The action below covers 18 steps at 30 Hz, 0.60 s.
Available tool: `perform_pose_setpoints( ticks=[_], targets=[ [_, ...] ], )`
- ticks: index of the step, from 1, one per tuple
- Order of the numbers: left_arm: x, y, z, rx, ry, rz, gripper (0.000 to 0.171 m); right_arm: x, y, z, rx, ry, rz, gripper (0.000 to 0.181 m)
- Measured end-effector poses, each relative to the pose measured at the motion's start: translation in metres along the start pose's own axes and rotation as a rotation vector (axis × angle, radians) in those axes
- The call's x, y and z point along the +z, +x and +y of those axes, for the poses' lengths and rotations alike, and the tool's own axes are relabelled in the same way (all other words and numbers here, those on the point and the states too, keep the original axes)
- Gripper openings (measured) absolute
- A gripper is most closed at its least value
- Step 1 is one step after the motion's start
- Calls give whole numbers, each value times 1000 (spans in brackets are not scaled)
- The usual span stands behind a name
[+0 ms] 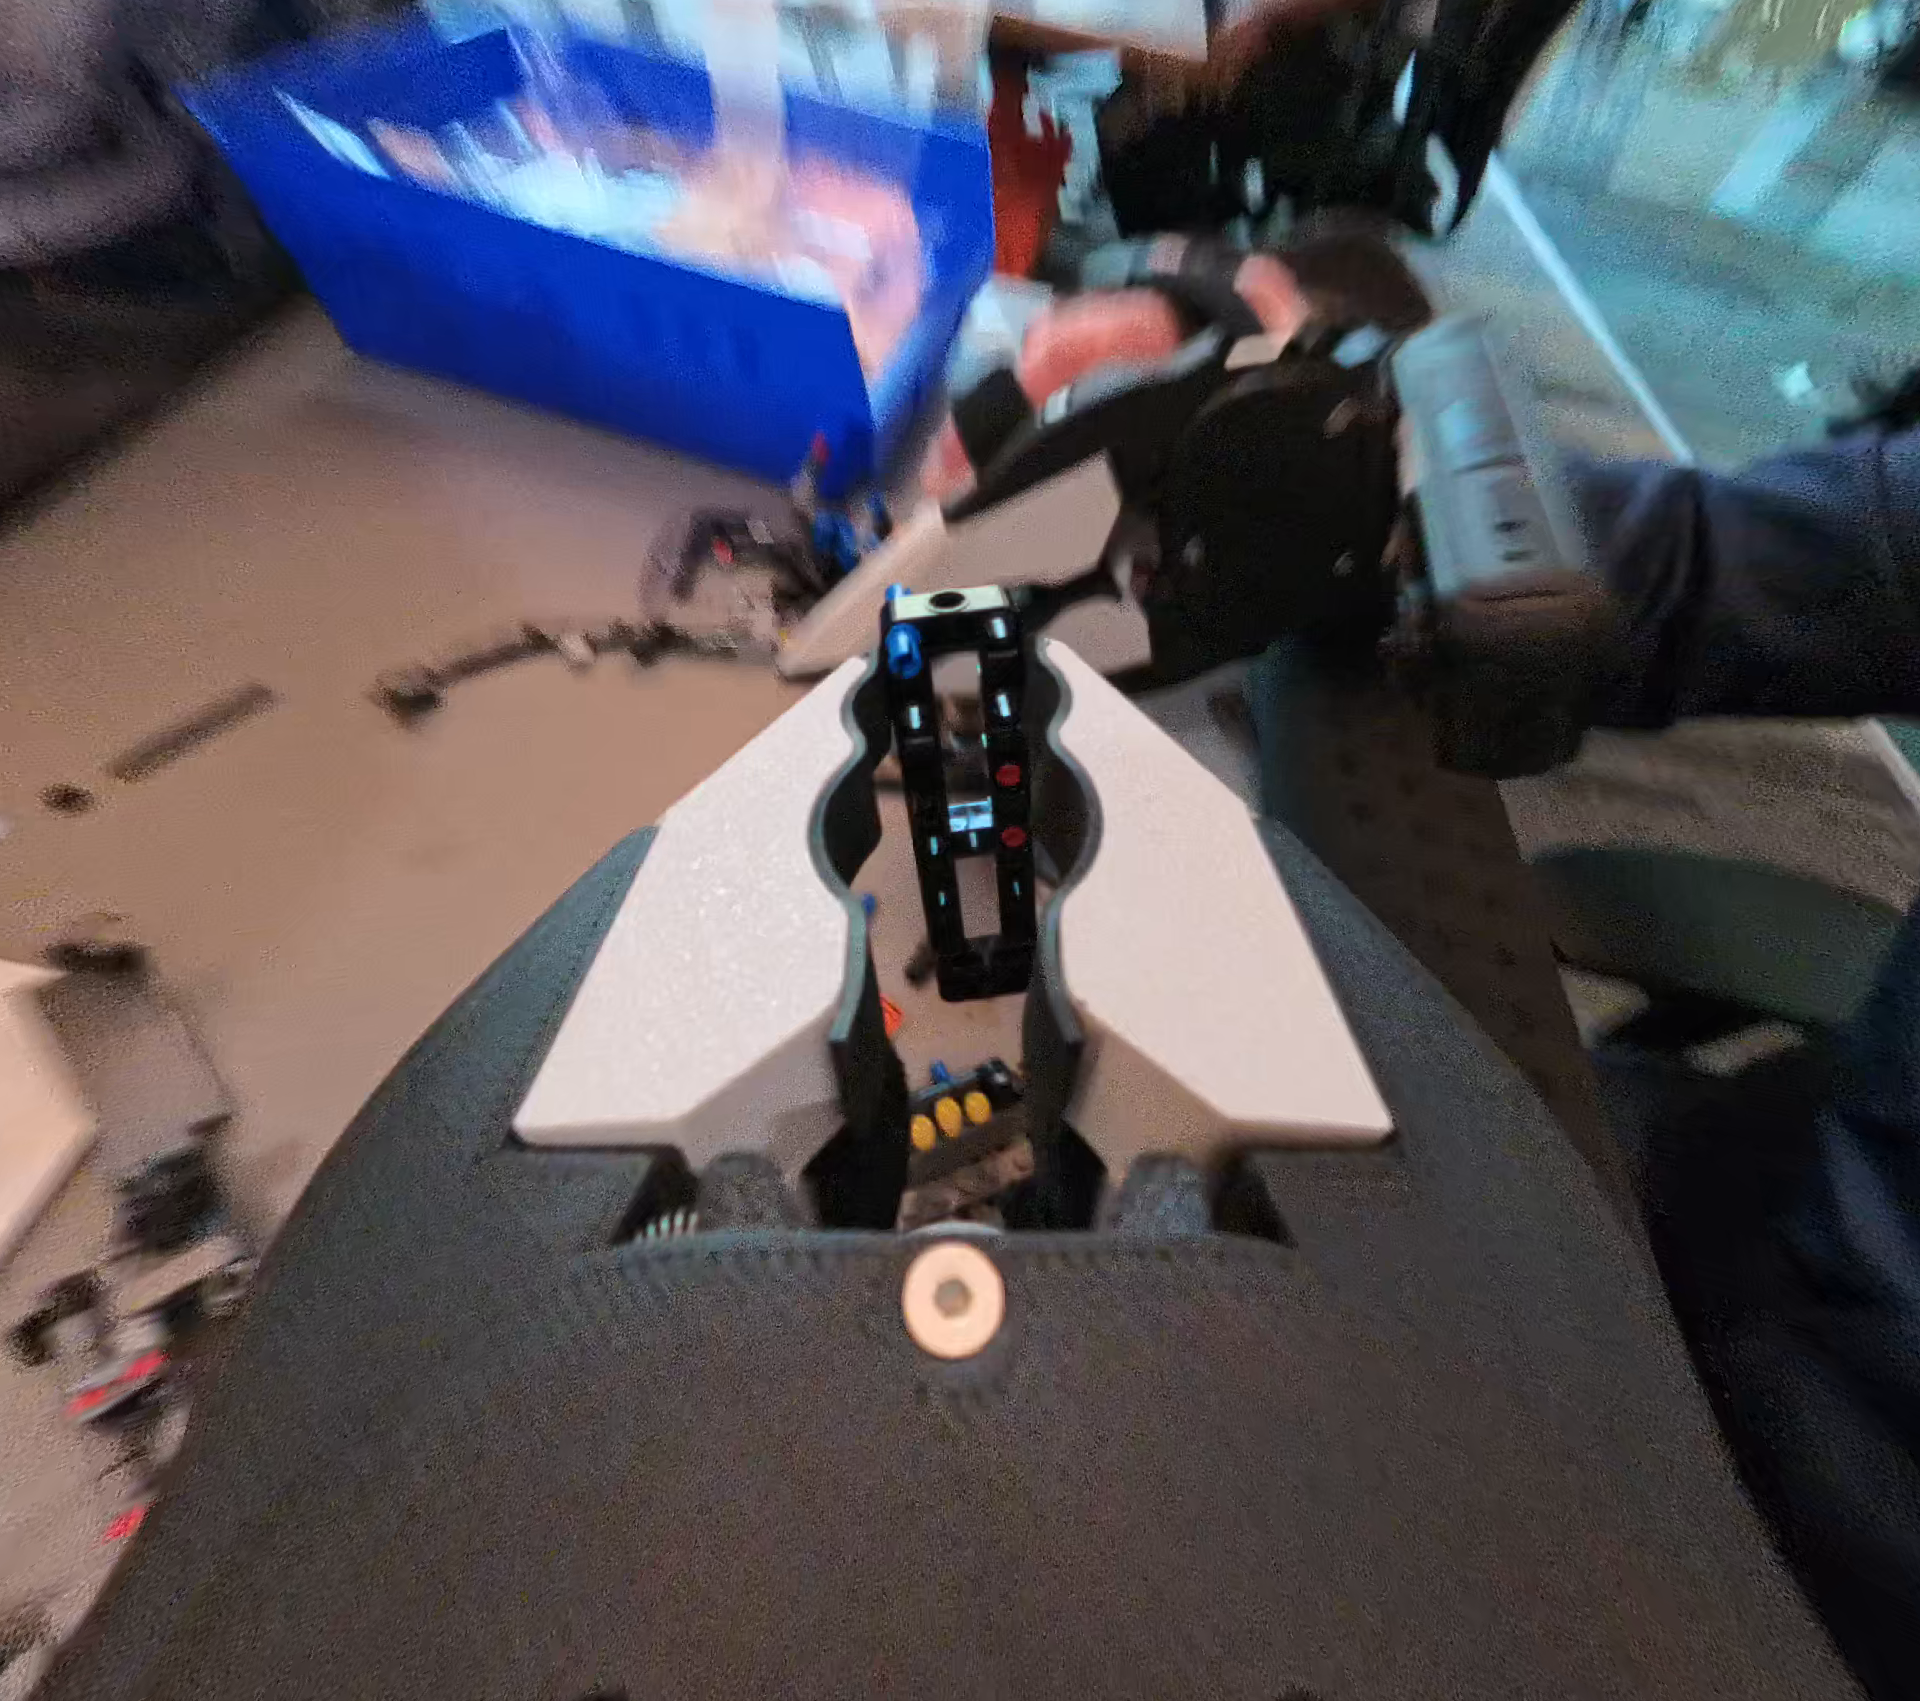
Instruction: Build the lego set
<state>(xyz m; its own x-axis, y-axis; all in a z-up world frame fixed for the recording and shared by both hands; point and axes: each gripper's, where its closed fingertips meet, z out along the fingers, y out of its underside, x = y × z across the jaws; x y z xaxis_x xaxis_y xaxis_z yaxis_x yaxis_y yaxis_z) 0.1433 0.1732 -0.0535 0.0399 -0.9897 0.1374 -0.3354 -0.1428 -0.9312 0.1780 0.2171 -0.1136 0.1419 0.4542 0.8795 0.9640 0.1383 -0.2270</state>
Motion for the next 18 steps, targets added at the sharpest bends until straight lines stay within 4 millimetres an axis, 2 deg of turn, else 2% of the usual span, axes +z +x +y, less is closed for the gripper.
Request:
perform_pose_setpoints(
  ticks=[1,2,3,5,9,12,15,18],
  targets=[
    [-13,-12,-7,18,39,-65,22,3,-4,5,26,14,-28,0],
    [-18,-29,5,6,-8,-115,23,-2,0,-5,76,85,-33,0],
    [-19,-37,14,-33,-17,-110,23,-7,4,-13,105,121,-30,0],
    [-17,-31,19,-67,-12,-45,23,-6,2,-18,99,121,-32,0],
    [-1,-18,25,-51,-93,16,23,-7,19,-11,197,173,17,0],
    [14,-11,32,-72,-112,68,23,-18,21,-30,135,233,67,9],
    [21,-8,37,-79,-140,86,23,-17,18,-35,74,226,99,17],
    [24,-6,34,-87,-128,90,23,-15,12,-36,34,213,88,7]
  ],
)
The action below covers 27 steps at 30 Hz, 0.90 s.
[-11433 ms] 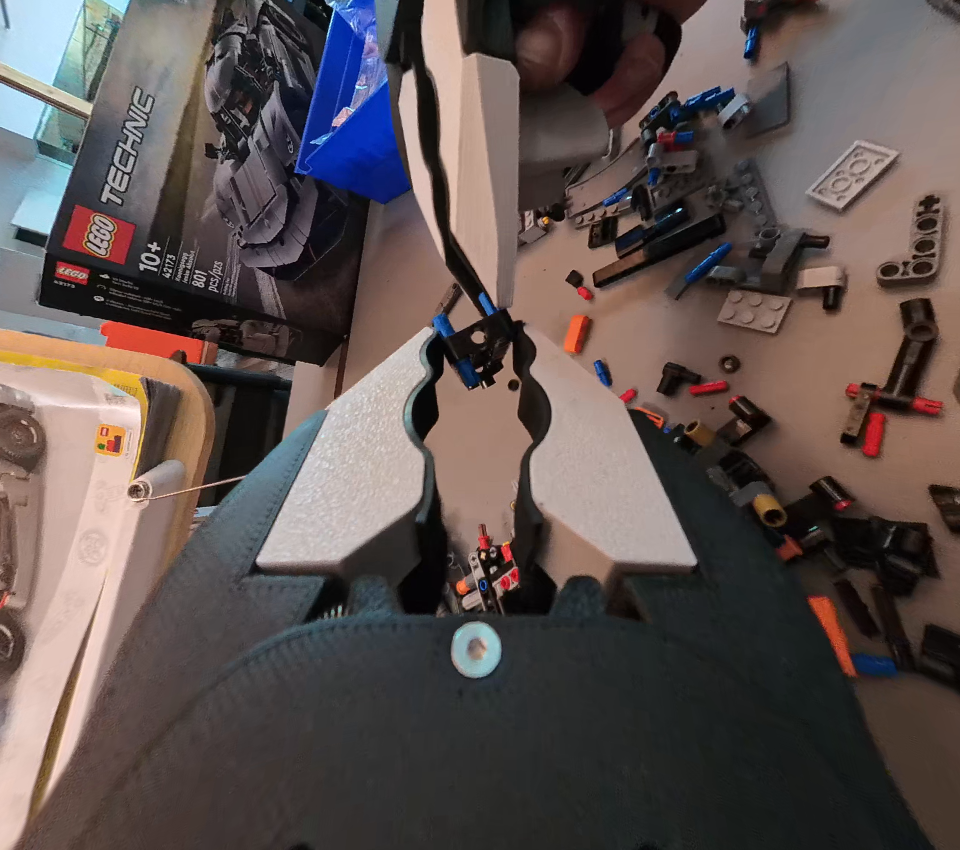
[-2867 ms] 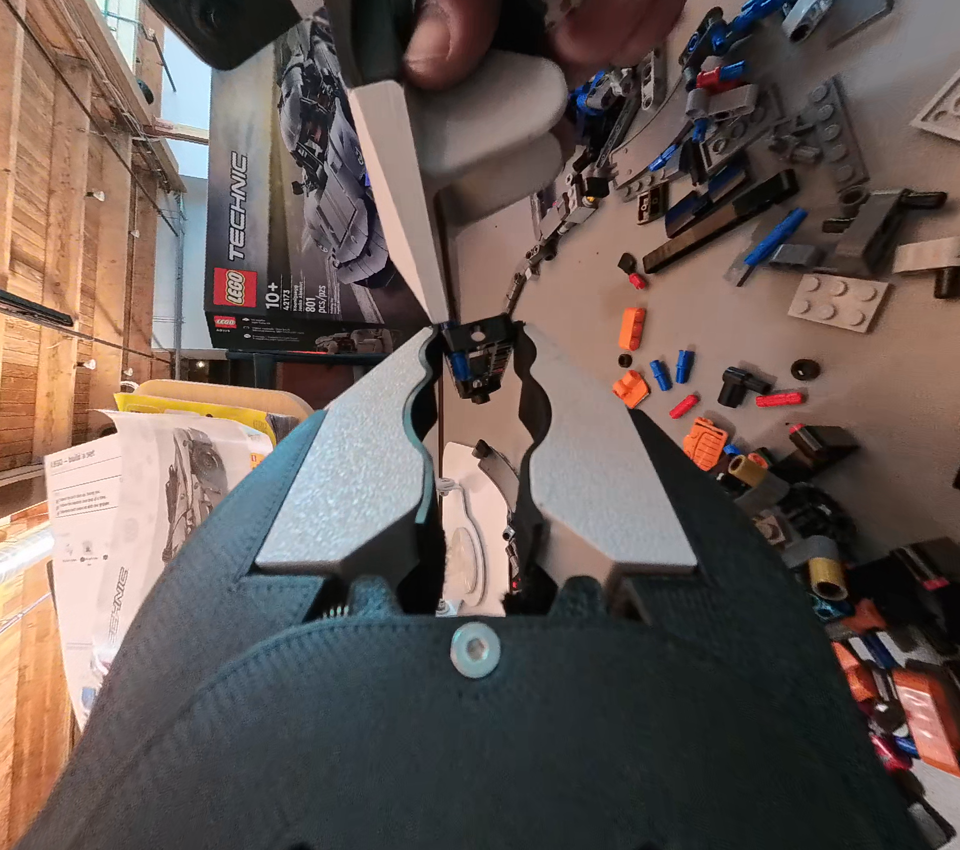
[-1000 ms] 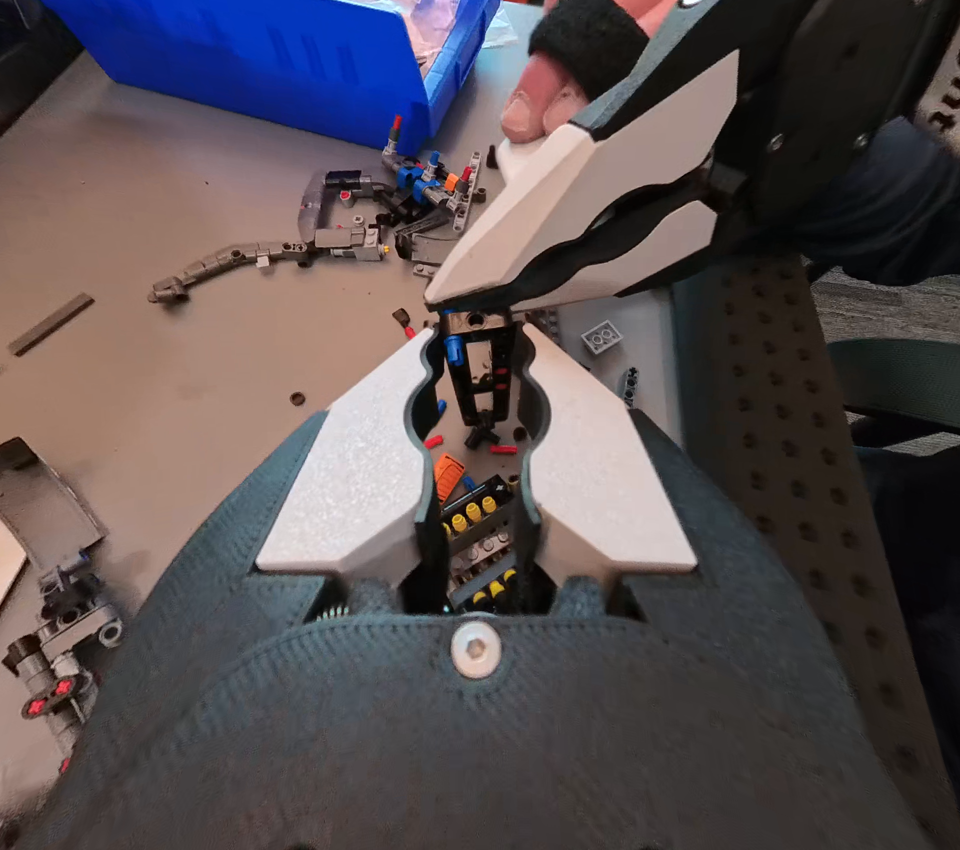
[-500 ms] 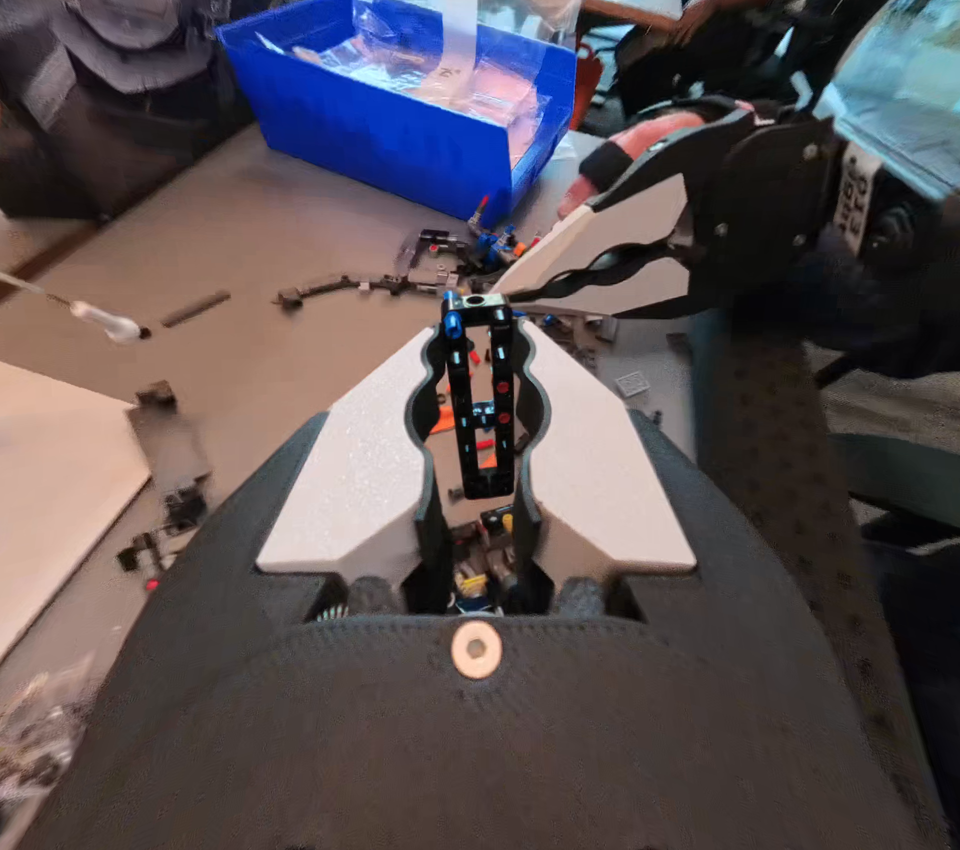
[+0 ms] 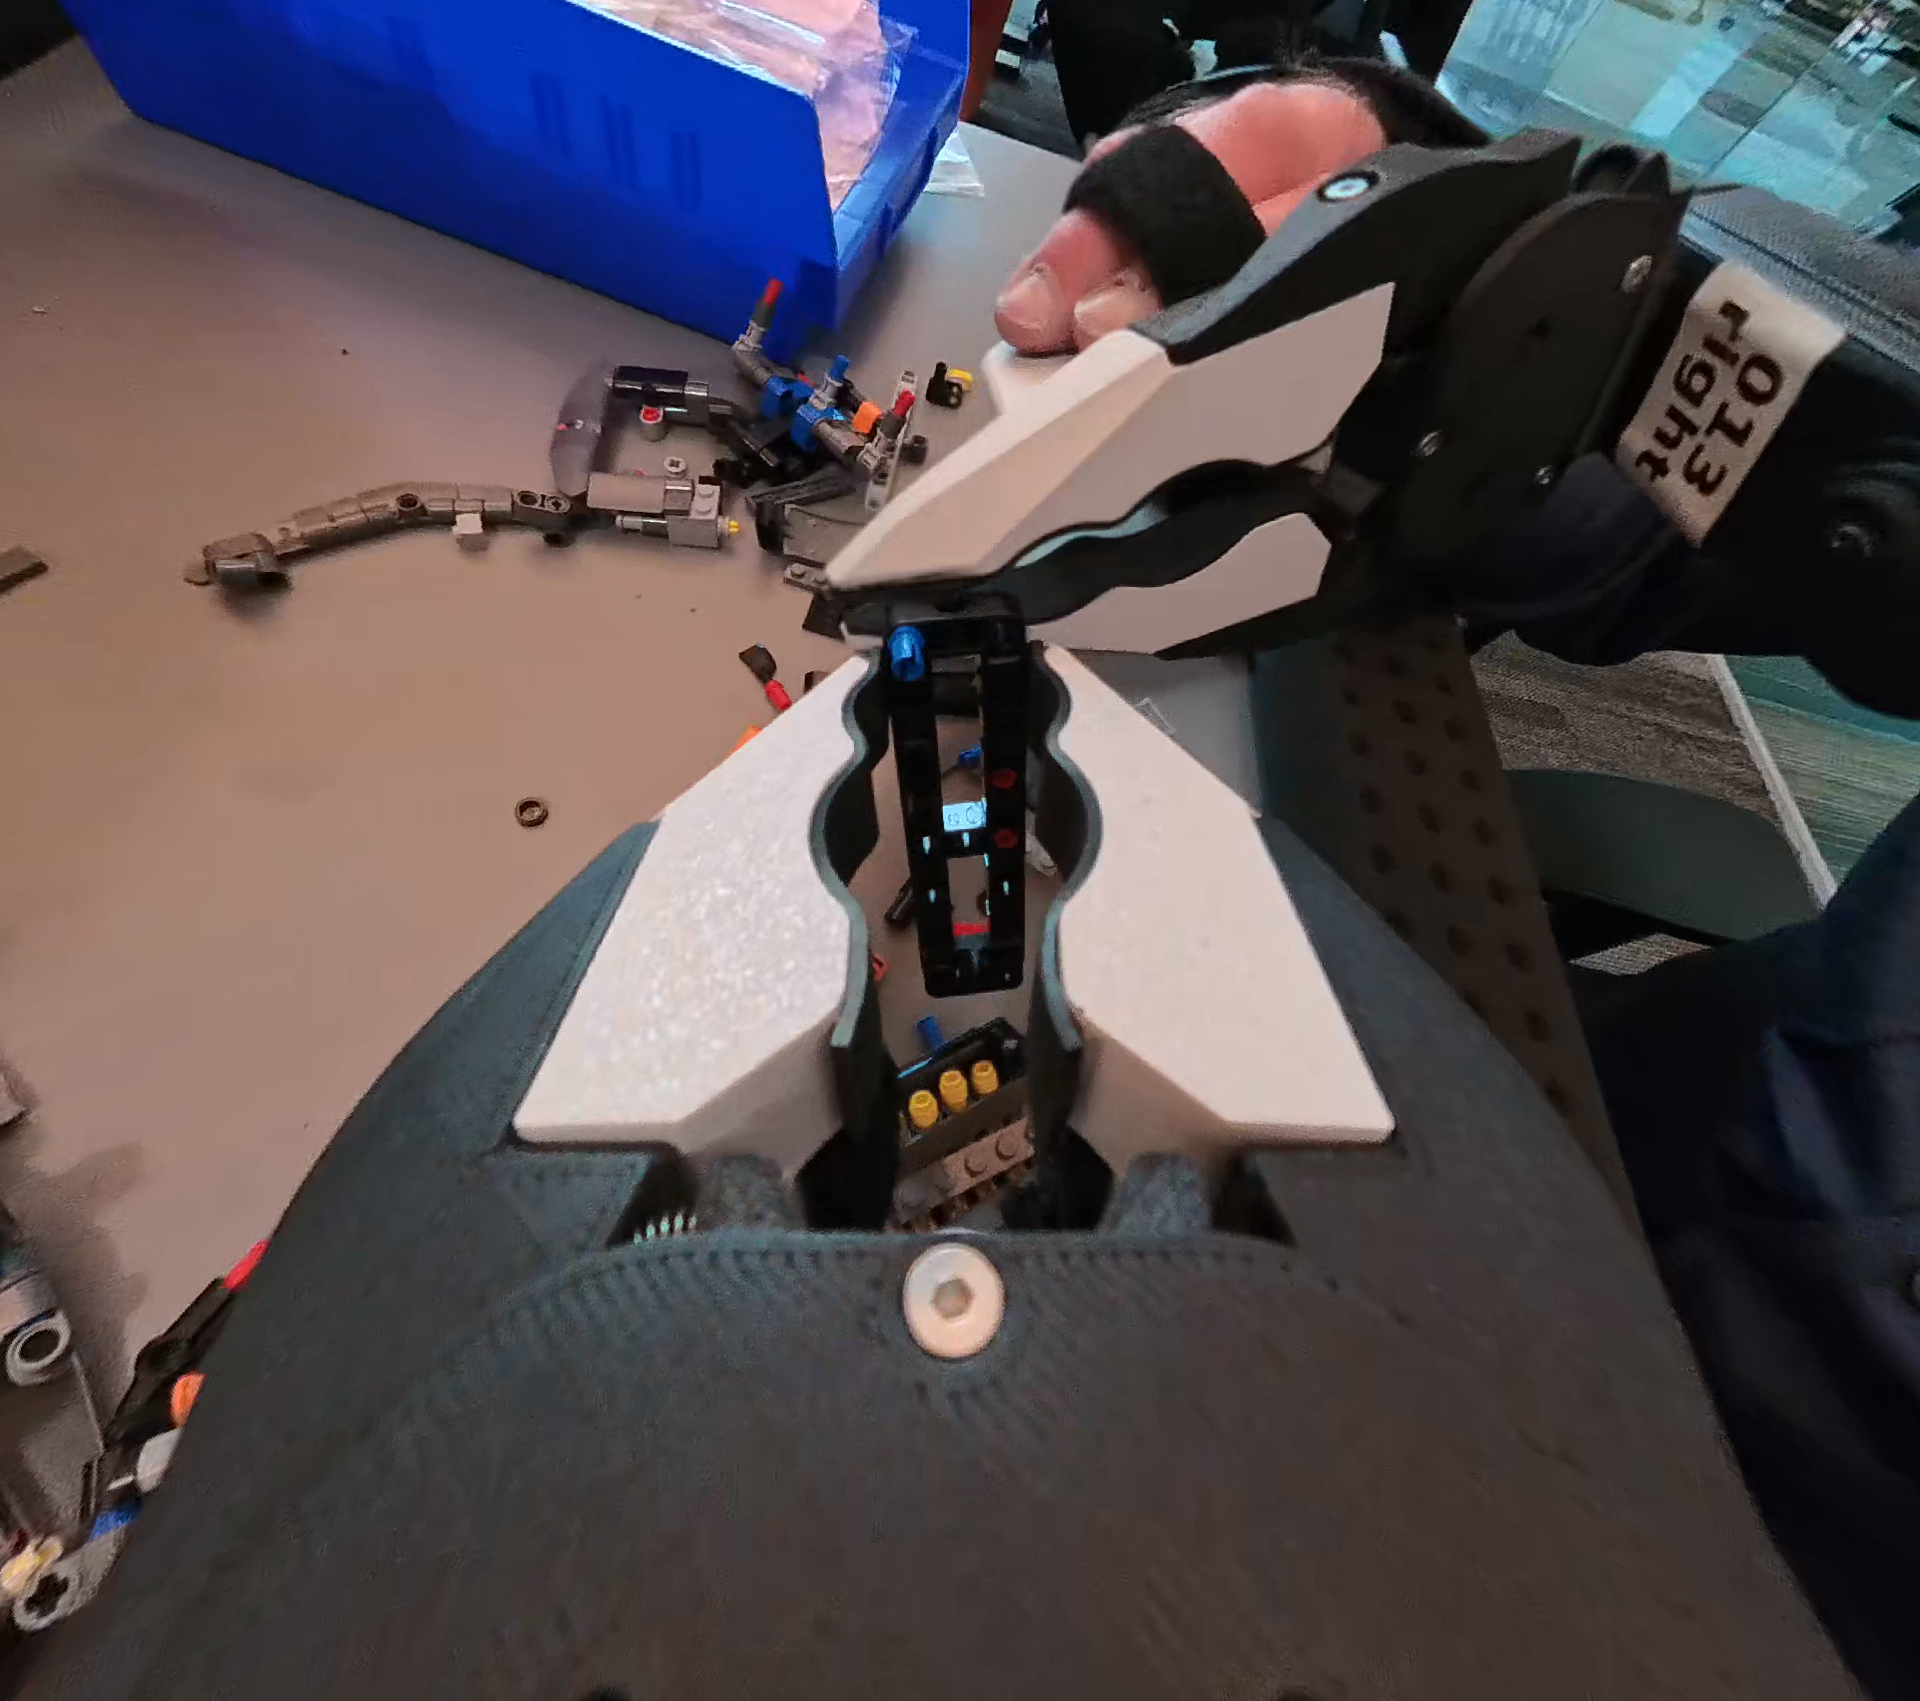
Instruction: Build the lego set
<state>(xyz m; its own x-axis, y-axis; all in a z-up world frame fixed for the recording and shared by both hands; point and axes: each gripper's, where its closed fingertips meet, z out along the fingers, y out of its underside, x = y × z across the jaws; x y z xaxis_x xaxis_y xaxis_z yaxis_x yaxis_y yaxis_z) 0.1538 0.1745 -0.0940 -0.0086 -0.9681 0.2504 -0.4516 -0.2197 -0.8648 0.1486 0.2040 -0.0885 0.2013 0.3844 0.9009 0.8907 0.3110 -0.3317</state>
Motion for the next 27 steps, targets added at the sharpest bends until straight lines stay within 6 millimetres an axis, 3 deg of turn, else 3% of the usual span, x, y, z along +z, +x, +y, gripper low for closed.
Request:
perform_pose_setpoints(
  ticks=[11,21,27],
  targets=[
    [1,3,-2,-83,24,69,23,-1,3,-1,9,-12,17,3],
    [10,-4,15,47,-109,-72,22,3,-12,9,-16,-114,-54,0],
    [3,1,1,55,-42,-90,22,0,-6,9,-8,-107,-26,0]
  ],
)
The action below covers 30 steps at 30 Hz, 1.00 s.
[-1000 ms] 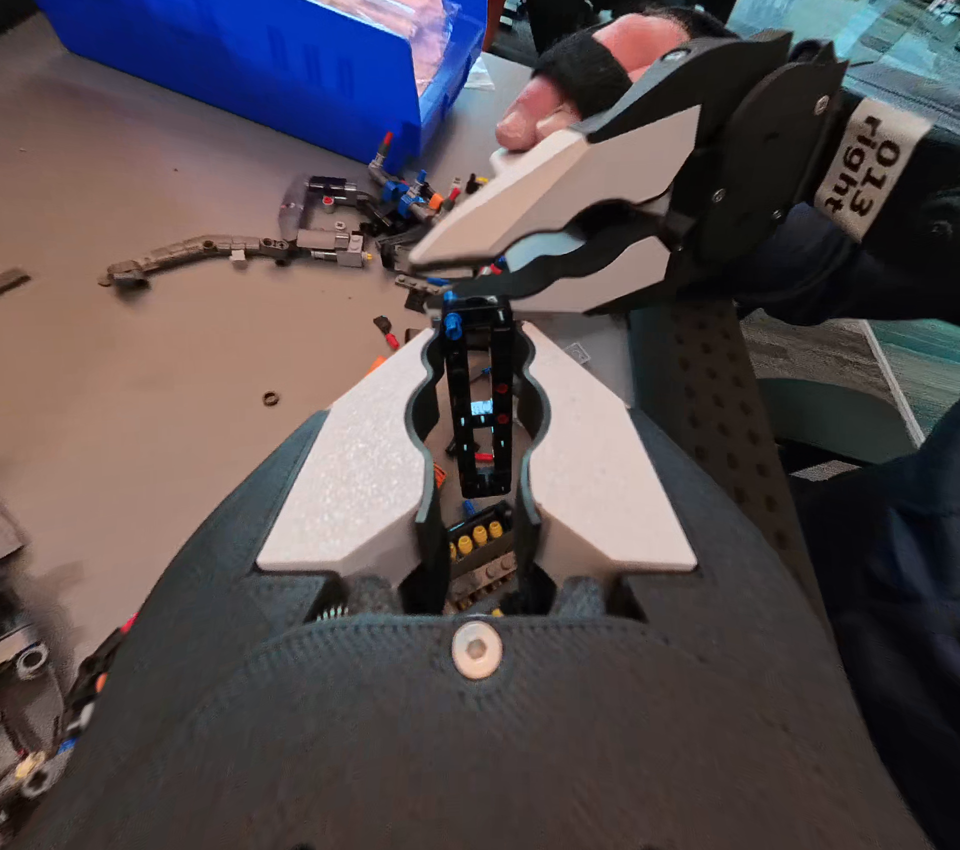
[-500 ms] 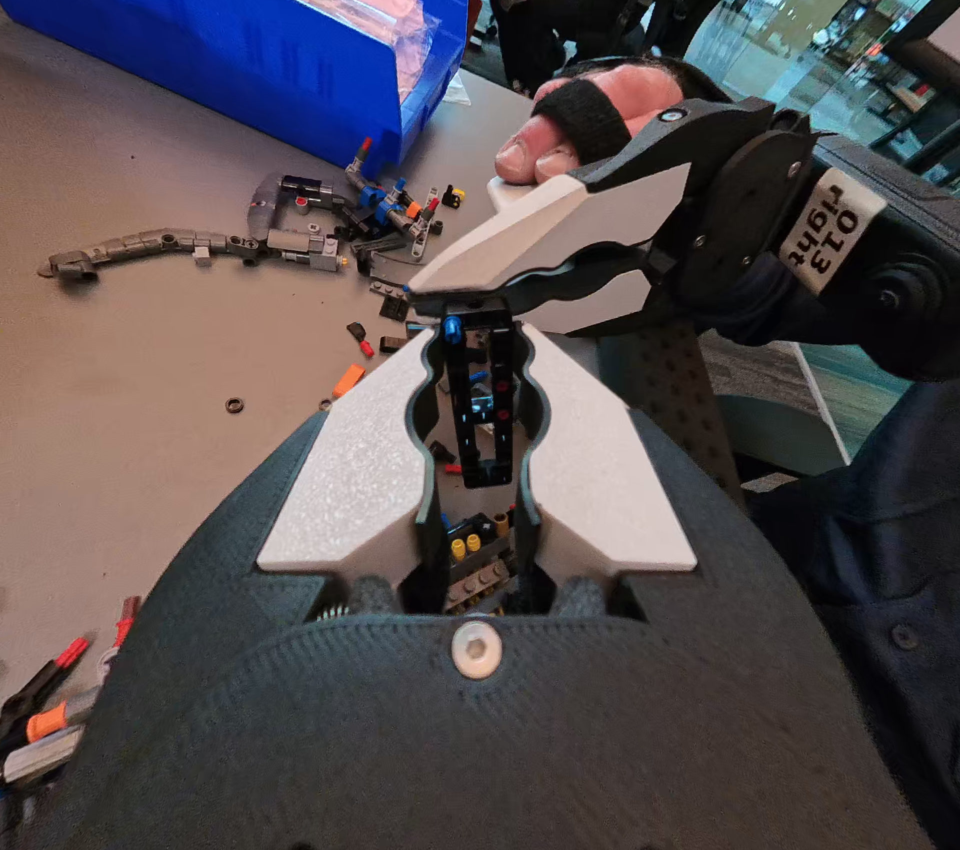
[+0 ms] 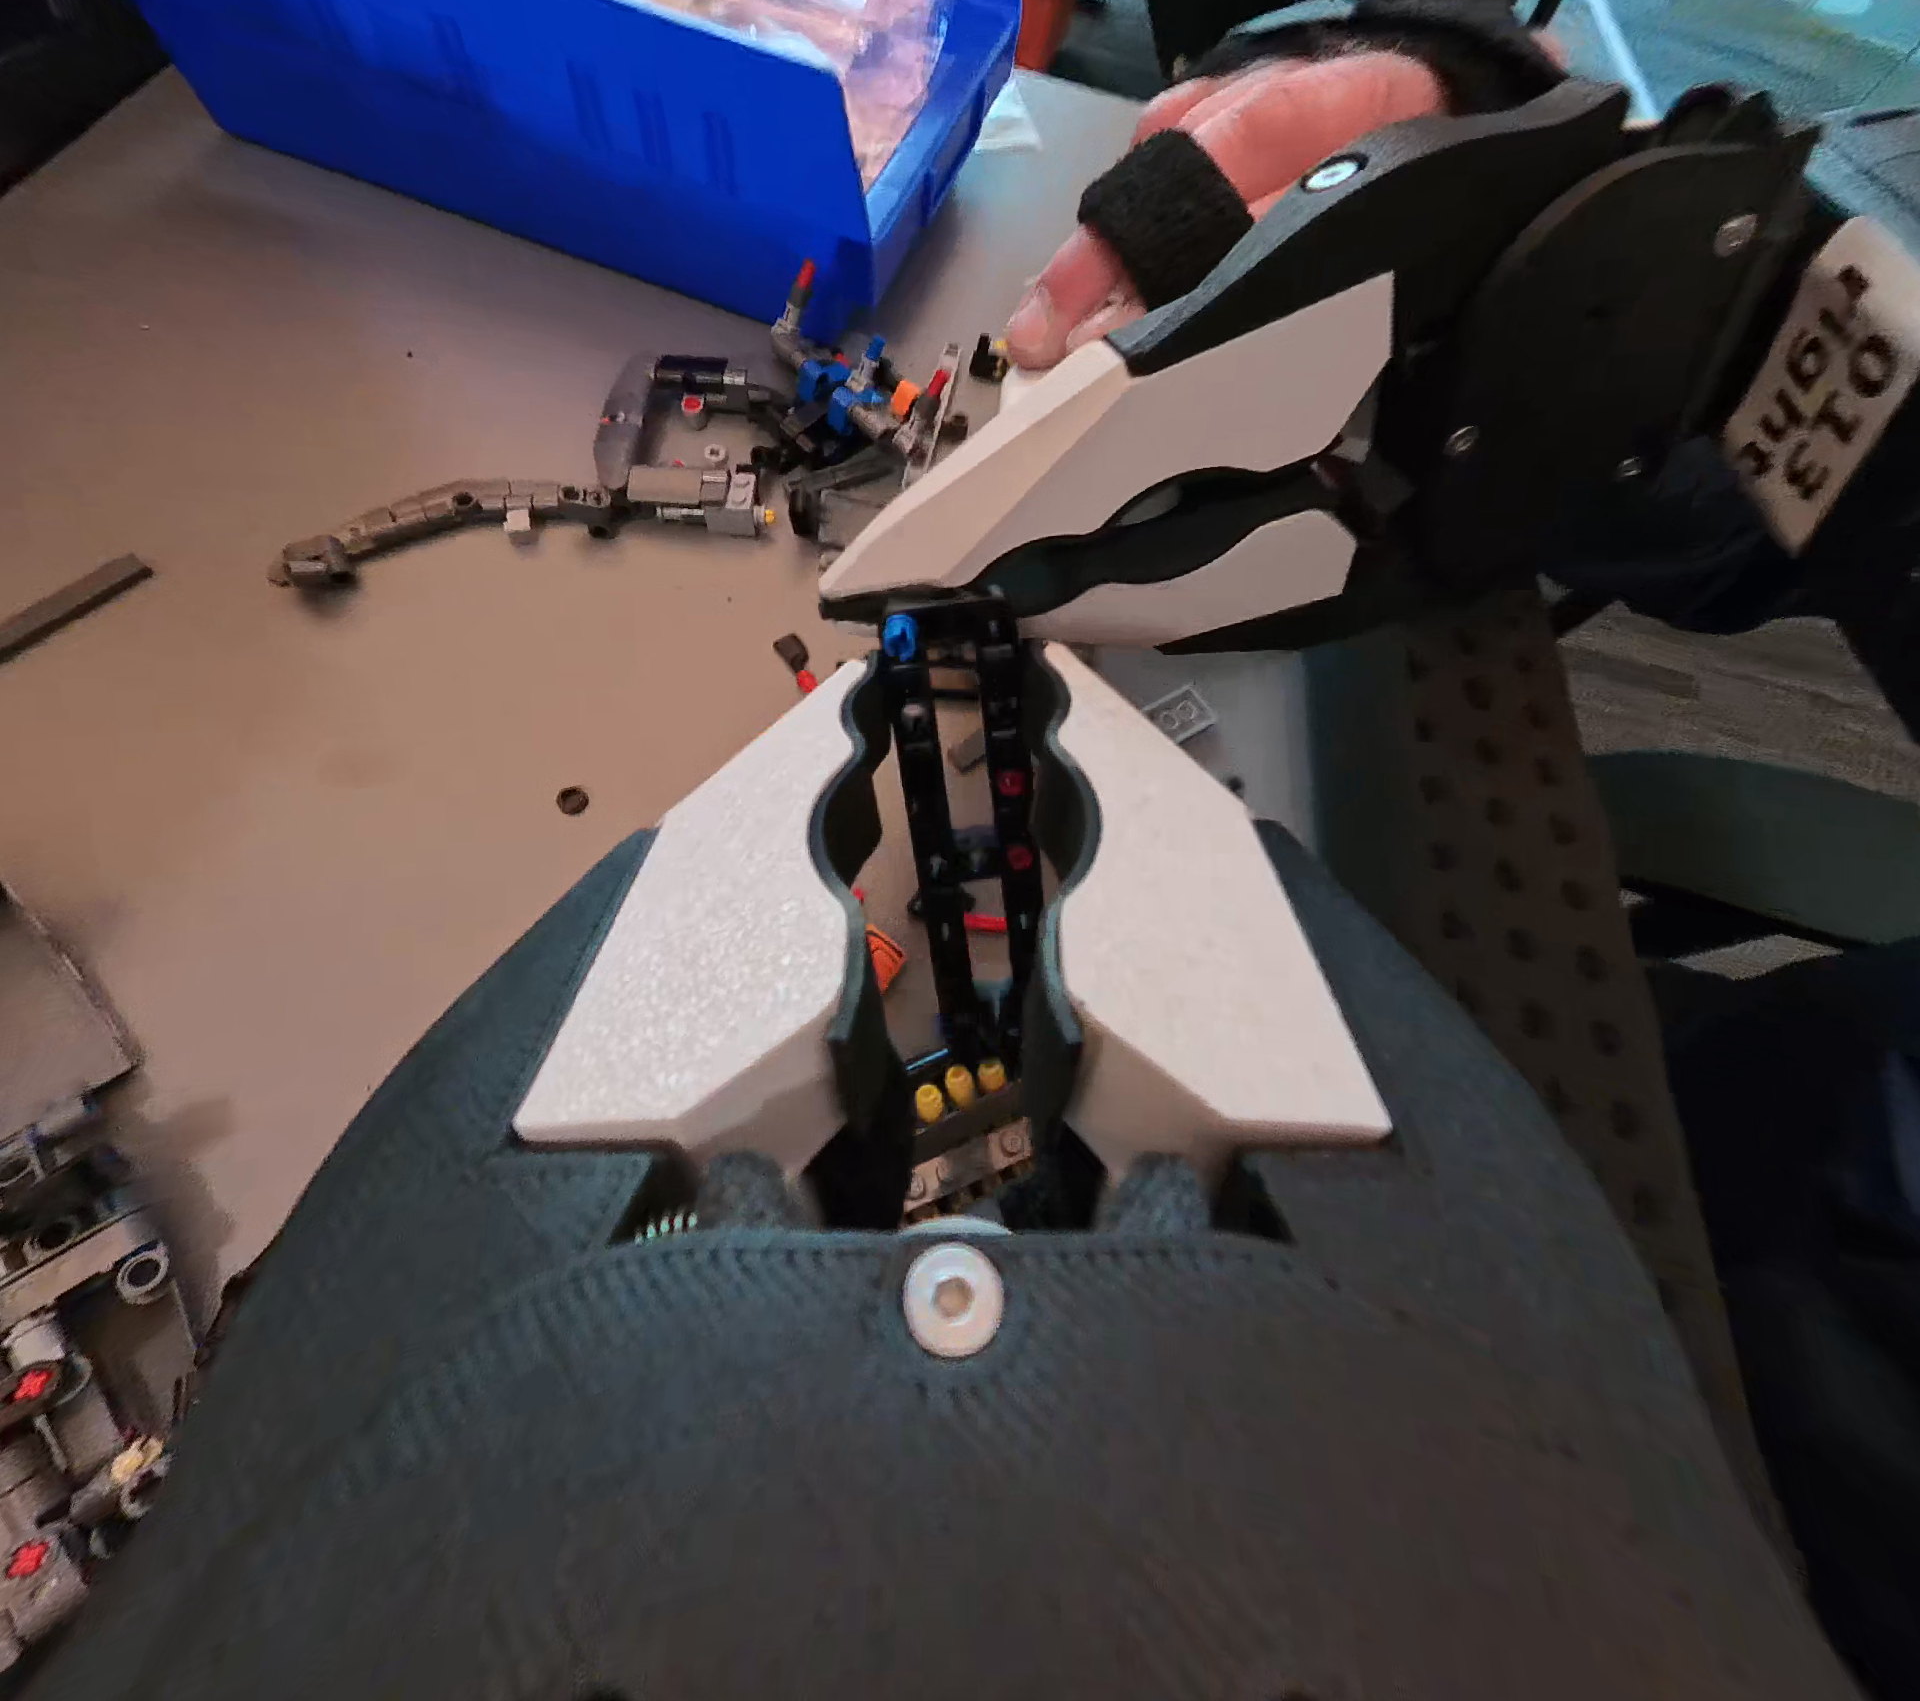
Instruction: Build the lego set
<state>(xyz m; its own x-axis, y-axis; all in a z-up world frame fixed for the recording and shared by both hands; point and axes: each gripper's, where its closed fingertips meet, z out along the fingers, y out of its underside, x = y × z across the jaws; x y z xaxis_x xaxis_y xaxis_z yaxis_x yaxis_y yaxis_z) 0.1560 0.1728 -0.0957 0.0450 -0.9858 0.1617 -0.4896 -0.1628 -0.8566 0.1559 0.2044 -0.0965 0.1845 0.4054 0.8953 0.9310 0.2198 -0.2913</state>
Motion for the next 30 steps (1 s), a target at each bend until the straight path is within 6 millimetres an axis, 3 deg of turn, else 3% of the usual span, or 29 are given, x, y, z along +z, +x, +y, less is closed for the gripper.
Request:
perform_pose_setpoints(
  ticks=[2,3,4,5,7,8,10,13,19,23,30],
  targets=[
    [-10,4,-15,-23,101,51,23,0,1,5,14,-22,-9,0],
    [-32,13,-38,-52,240,114,21,7,-3,24,-15,-107,-22,0],
    [-52,8,-48,-21,302,73,21,13,-10,43,-29,-167,-51,0],
    [-58,-8,-41,-7,273,-9,21,14,-9,45,25,-137,-71,0],
    [-49,-17,-22,-104,235,44,22,5,3,20,119,-33,-61,0],
    [-44,-19,-17,-105,215,32,22,6,-2,15,112,-24,-74,0],
    [-41,-11,-19,-78,202,68,22,6,-9,12,138,34,-130,0],
    [-40,-9,-26,-9,219,55,22,7,-5,28,192,45,-142,0],
    [-32,4,-26,-76,231,179,21,-10,11,3,355,263,-164,1],
    [-23,11,-26,-146,235,271,22,-22,24,-11,455,388,-164,10],
    [-11,14,-24,-167,216,289,22,-26,23,-17,375,383,-118,9]
  ],
)
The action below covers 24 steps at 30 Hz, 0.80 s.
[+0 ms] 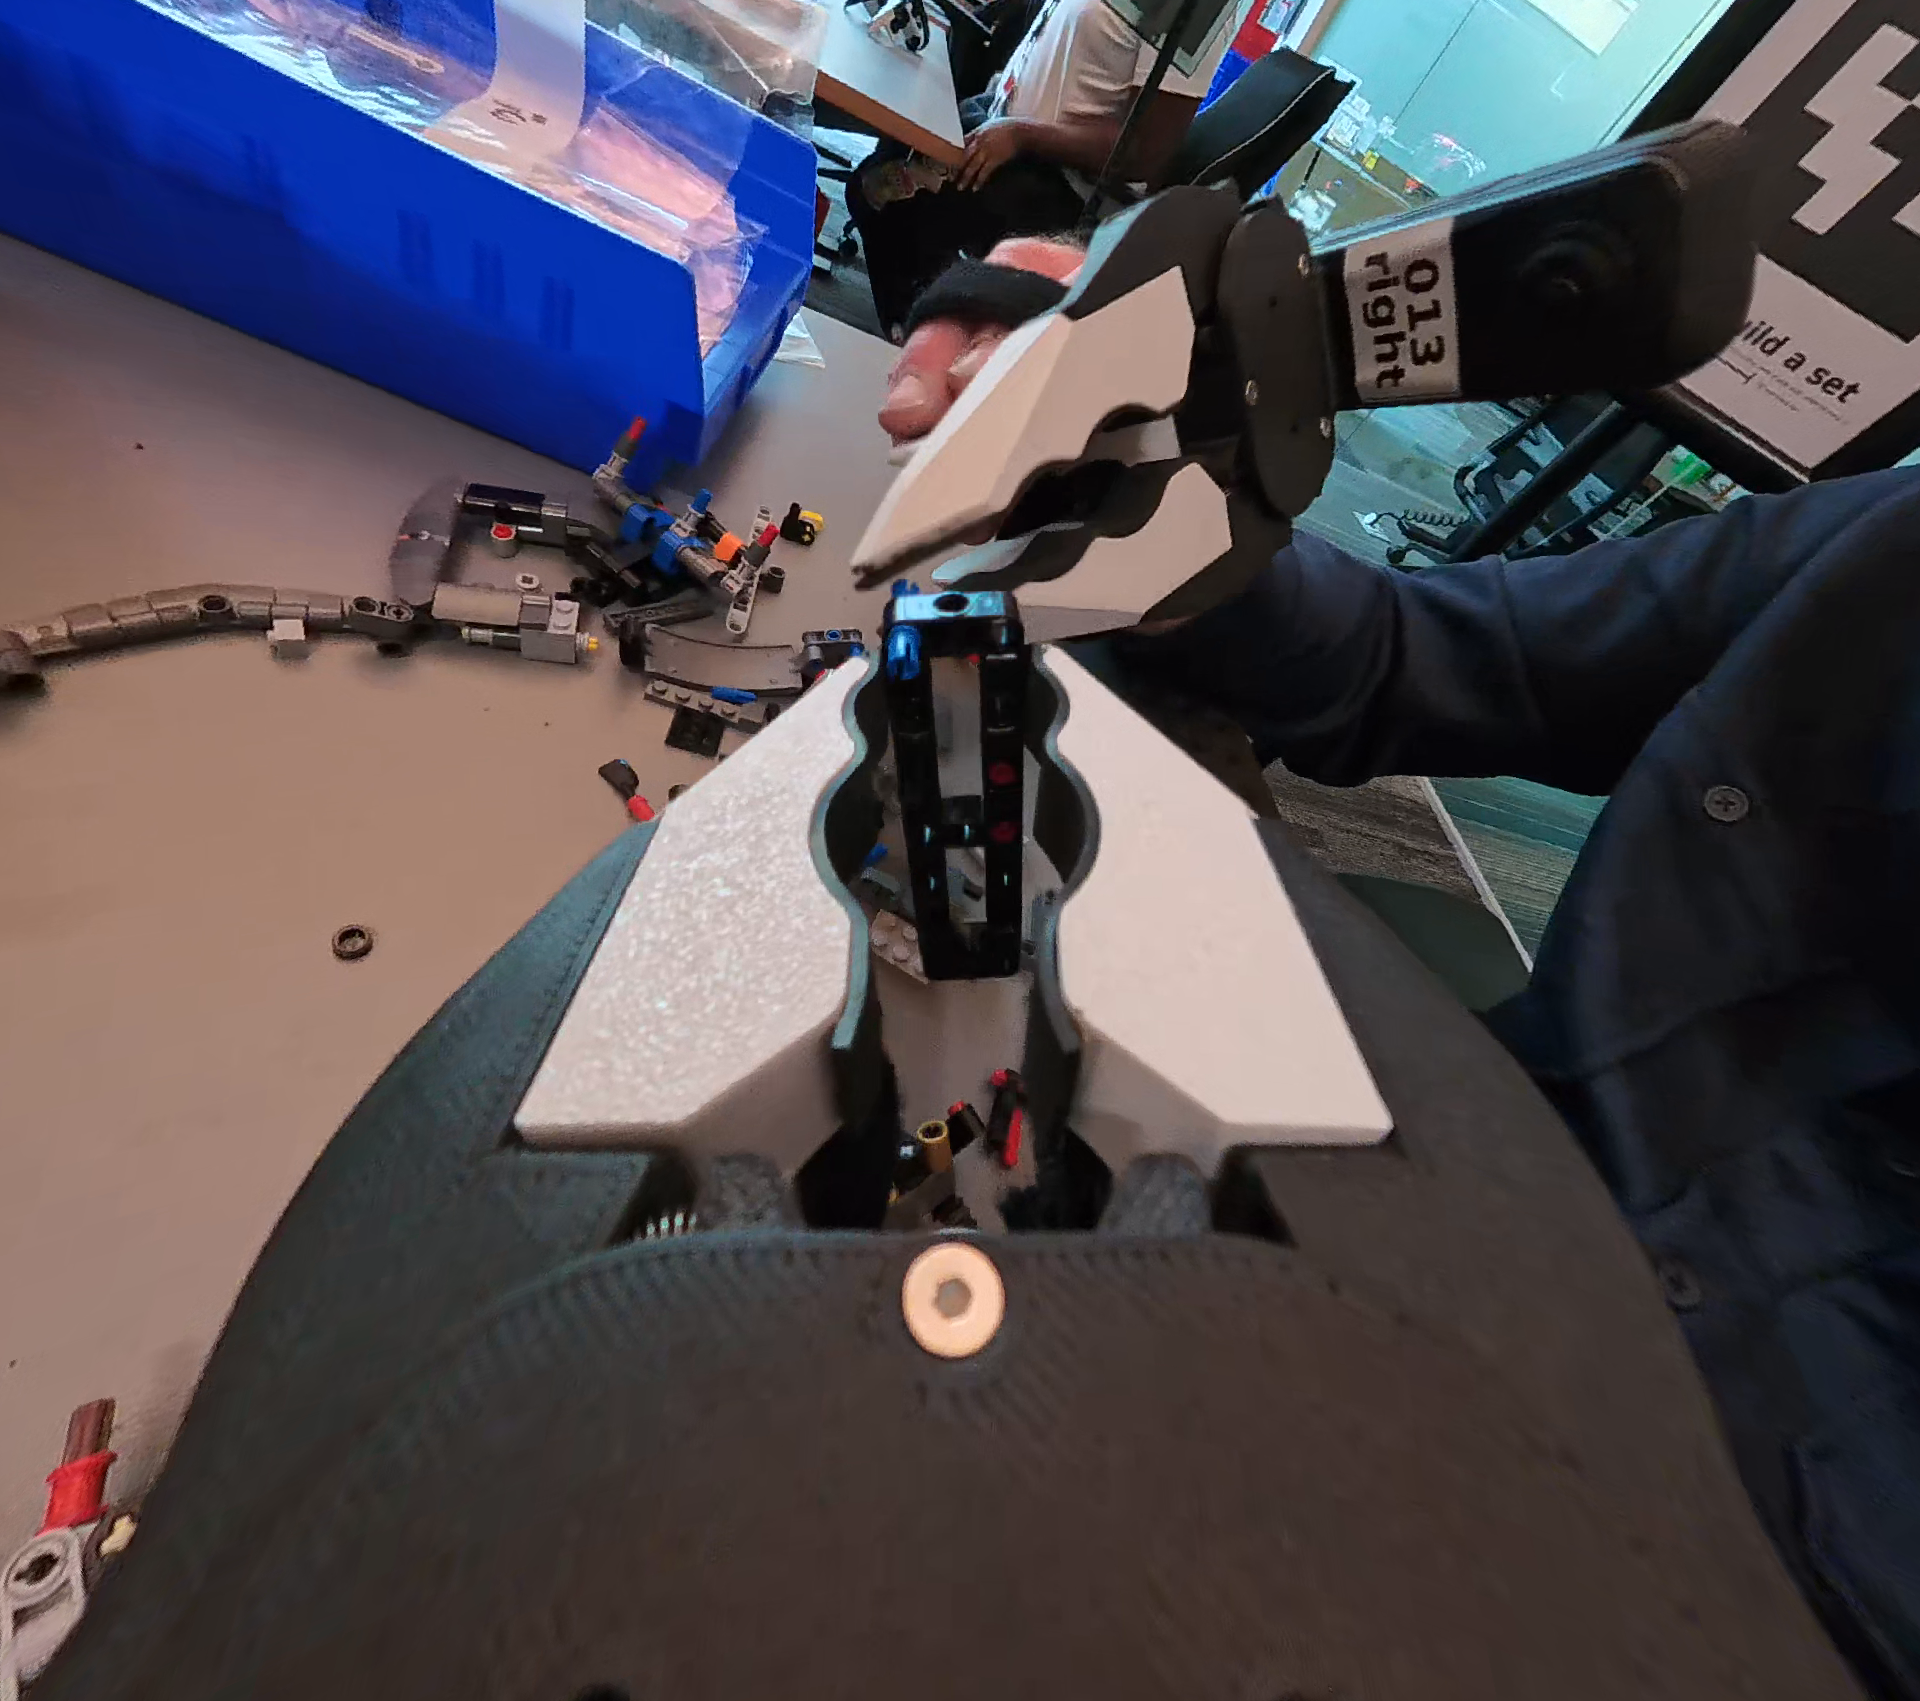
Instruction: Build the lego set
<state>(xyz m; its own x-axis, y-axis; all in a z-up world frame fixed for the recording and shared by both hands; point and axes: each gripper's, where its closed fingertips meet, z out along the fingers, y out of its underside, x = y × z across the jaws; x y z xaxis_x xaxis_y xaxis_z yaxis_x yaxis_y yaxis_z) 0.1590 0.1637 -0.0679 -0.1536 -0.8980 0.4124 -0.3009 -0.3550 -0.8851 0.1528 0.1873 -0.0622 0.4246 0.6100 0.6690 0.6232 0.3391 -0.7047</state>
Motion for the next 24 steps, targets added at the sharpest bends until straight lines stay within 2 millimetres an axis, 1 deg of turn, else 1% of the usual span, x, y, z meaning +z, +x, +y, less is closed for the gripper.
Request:
perform_pose_setpoints(
  ticks=[4,8,10,14,18,20,22,24],
  targets=[
    [0,2,1,9,-8,4,22,0,-2,-1,-38,-15,10,6],
    [4,7,5,4,-34,36,23,-4,-2,-8,20,40,-26,4],
    [4,9,8,6,-53,49,23,-4,-6,-8,1,39,-41,3],
    [4,7,16,17,-104,30,23,-2,-12,-5,-57,-9,-48,2],
    [5,2,19,52,-136,-20,22,0,-14,1,-50,-75,-62,1],
    [5,4,18,72,-129,-18,22,-1,-15,1,38,-51,-105,1],
    [5,9,14,89,-119,2,22,-5,-14,-4,162,9,-171,0],
    [4,15,14,126,-121,25,22,-9,-15,-9,242,67,-232,0]
  ],
)
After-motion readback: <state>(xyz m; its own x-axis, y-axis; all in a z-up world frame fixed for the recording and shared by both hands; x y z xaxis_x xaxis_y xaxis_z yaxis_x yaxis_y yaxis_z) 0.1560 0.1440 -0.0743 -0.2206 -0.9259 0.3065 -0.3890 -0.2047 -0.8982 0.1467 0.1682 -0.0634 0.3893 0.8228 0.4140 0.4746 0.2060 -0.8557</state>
